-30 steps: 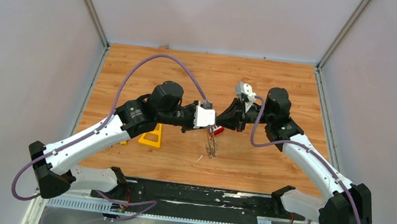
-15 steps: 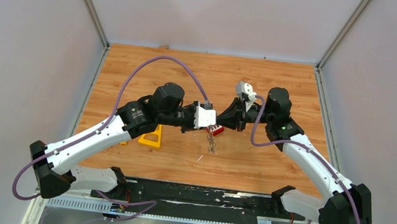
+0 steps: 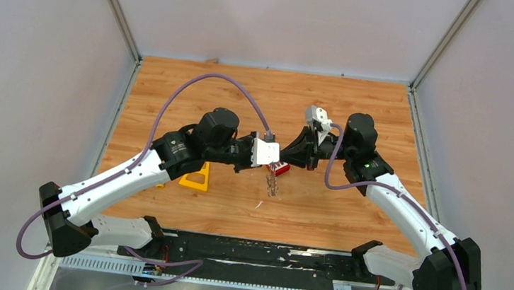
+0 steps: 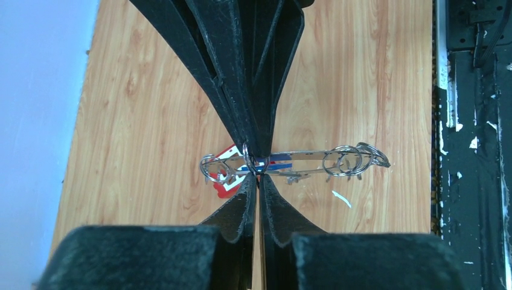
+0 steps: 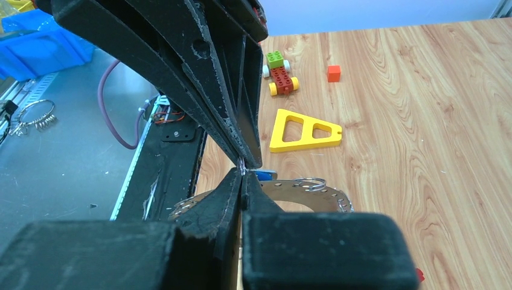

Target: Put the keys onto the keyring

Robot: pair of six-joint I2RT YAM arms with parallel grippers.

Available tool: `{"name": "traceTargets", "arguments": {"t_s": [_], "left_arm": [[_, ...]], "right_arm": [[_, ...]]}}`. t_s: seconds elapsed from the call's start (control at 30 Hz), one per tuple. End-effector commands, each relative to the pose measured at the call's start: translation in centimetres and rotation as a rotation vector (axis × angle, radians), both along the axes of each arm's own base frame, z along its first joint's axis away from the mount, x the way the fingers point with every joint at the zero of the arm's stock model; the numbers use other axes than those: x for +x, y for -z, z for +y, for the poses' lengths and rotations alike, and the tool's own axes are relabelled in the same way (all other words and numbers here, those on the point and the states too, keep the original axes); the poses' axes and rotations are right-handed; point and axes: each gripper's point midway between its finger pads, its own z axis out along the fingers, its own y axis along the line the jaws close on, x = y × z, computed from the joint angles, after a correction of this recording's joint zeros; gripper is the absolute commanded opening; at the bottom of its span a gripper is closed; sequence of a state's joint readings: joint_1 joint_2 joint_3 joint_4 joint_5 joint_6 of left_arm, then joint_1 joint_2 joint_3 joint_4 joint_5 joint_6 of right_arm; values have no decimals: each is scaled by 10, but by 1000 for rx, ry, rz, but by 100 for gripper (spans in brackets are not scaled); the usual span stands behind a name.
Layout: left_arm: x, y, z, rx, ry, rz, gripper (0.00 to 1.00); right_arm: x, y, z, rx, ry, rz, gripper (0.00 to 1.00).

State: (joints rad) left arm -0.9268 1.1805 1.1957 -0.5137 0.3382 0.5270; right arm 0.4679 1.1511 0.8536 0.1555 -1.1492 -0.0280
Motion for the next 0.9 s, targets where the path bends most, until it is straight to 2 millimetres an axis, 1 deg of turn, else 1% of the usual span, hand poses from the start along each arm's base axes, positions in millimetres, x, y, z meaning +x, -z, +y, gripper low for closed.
{"name": "traceTargets", "arguments": {"t_s": [0.0, 0.13, 0.33, 0.53, 0.7, 0.77, 0.87], "left_arm": [[-2, -8, -5, -33, 23, 0, 6], [-3, -5, -5, -35, 18, 13, 0], [-1, -1, -7, -55, -3, 27, 0], [5, 1, -11, -55, -30, 30, 0], [0, 4, -20, -60, -2, 54, 0], [-3, 5, -23, -57, 14, 66, 4], [-6, 5, -24, -53, 27, 79, 16]], "right_arm": [[3, -25, 0, 44, 10, -85, 0], [4, -28, -1, 49, 19, -83, 0], [7, -34, 0, 54, 47, -44, 0], [17, -31, 1, 48, 98, -1, 0], [25, -25, 2, 39, 135, 28, 0], [26, -23, 2, 37, 140, 30, 0], [27, -22, 1, 34, 146, 22, 0]]}}
